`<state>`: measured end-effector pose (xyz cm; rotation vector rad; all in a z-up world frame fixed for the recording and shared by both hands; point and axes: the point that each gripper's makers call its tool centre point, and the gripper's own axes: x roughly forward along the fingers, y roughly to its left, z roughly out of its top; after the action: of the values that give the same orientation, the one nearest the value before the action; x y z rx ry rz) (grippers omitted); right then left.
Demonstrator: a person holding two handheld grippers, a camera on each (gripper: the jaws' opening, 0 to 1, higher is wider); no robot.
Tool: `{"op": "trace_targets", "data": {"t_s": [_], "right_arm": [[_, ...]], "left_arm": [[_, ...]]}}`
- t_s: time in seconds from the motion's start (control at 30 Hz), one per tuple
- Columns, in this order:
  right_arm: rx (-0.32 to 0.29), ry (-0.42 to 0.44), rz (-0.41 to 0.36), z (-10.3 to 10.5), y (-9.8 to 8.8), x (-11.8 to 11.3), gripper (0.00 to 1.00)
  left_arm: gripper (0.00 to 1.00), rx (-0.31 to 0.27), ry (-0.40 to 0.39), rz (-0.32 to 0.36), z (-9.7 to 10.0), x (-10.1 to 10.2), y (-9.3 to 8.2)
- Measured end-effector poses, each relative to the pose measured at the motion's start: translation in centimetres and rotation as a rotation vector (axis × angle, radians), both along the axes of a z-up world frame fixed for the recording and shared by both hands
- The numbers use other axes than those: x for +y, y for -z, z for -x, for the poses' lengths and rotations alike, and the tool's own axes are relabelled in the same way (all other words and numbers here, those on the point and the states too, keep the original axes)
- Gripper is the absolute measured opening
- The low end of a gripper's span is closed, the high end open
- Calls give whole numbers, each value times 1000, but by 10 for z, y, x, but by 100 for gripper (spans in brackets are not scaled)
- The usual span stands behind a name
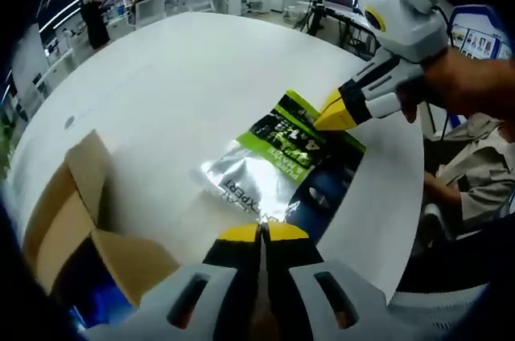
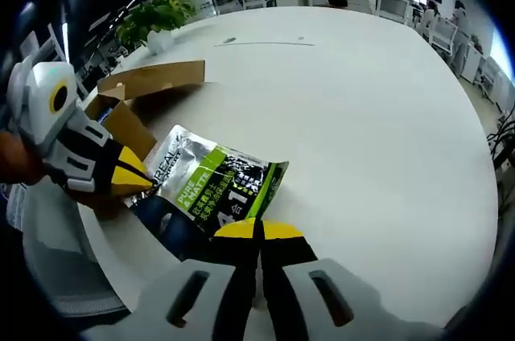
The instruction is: Operate the shoe box by opening the lid, removing the specified soft item, and placing it in the target area until the item is outside and the box remains undamaged.
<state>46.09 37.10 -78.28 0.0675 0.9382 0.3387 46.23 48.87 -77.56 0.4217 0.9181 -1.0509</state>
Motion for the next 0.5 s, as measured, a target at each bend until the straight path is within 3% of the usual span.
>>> {"op": "trace_targets", "data": {"t_s": [0.33, 0.5], "right_arm": [[-5, -19, 17, 1, 4, -4, 2], [-10, -6, 17, 3, 2, -8, 5]], "left_arm": [[0, -1, -17, -10, 0, -1, 1], [7, 5, -41, 5, -1, -2, -2]]}}
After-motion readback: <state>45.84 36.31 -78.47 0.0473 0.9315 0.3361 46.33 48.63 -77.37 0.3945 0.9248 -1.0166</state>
